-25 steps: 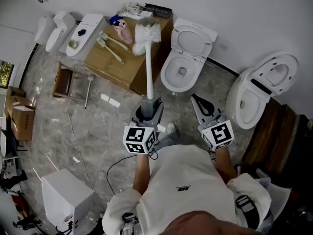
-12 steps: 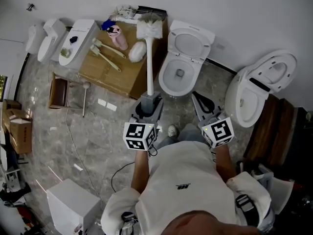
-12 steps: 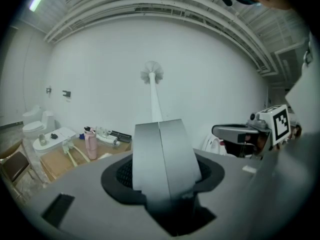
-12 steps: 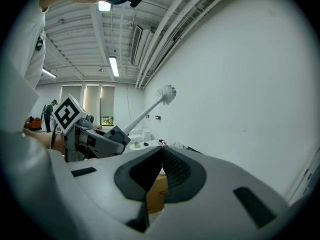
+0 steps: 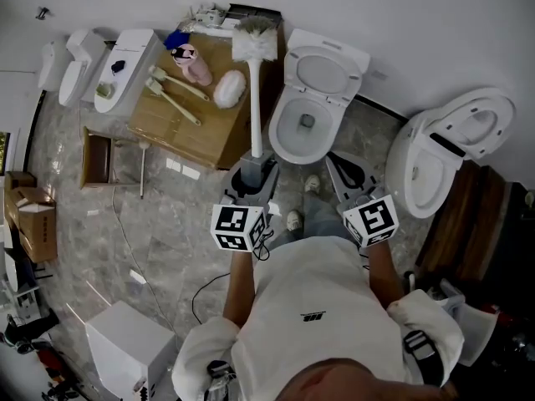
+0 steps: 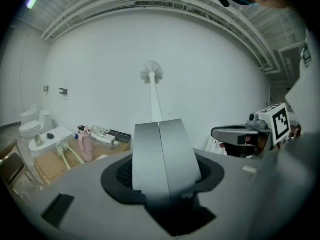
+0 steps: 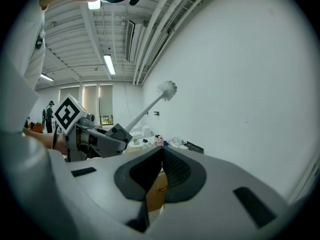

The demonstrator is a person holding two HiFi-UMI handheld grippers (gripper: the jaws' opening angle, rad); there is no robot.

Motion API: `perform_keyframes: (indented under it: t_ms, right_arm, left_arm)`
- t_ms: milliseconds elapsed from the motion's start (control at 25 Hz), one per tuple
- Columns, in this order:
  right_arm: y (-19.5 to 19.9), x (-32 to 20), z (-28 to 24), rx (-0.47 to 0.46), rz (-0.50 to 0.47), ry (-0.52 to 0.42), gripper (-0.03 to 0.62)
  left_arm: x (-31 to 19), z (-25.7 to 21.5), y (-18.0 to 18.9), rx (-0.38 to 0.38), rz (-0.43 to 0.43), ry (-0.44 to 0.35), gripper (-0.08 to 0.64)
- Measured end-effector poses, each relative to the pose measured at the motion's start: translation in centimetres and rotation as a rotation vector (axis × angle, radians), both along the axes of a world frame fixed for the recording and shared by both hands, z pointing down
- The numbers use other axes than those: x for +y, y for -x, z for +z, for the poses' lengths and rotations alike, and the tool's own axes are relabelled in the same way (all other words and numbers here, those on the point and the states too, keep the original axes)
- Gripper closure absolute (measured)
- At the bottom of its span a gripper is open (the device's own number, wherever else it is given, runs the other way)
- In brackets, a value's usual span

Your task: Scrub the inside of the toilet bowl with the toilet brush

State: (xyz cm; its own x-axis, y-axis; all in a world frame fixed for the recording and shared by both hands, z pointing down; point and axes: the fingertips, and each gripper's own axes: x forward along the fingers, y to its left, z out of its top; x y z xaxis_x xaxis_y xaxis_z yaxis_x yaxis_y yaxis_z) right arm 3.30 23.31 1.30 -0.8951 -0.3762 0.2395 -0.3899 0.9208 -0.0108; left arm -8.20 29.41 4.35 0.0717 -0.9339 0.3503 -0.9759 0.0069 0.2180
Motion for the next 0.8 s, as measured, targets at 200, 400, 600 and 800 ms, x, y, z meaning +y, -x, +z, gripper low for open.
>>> perform_keyframes:
  t_ms: [200,400,600,800]
  right_arm:
    - [0.9,-3.9,2.2,0.016,-0.010,0.064,0.597]
    - [1.4,-7.5,5.2,0.047,-0.022,0.129,0.597]
    - [2.2,-10.6,7.5,0.073,-0.031,0.163,0.597]
    - [2.0,-12.9,10.9,0.110,-0.018,0.218,0.597]
  left_arm:
    - [-3.8,2.2,0.7,0.000,0.007,0.028,0.331]
    - [-6.8,5.1,0.9,-0.014,0.012,0.070,0.331]
    - [-9.0,7.9,1.7,-0.003,0.009,0.124,0.331]
    - [-10.8,11.4,1.8,0.007,0.032,0.197,0.331]
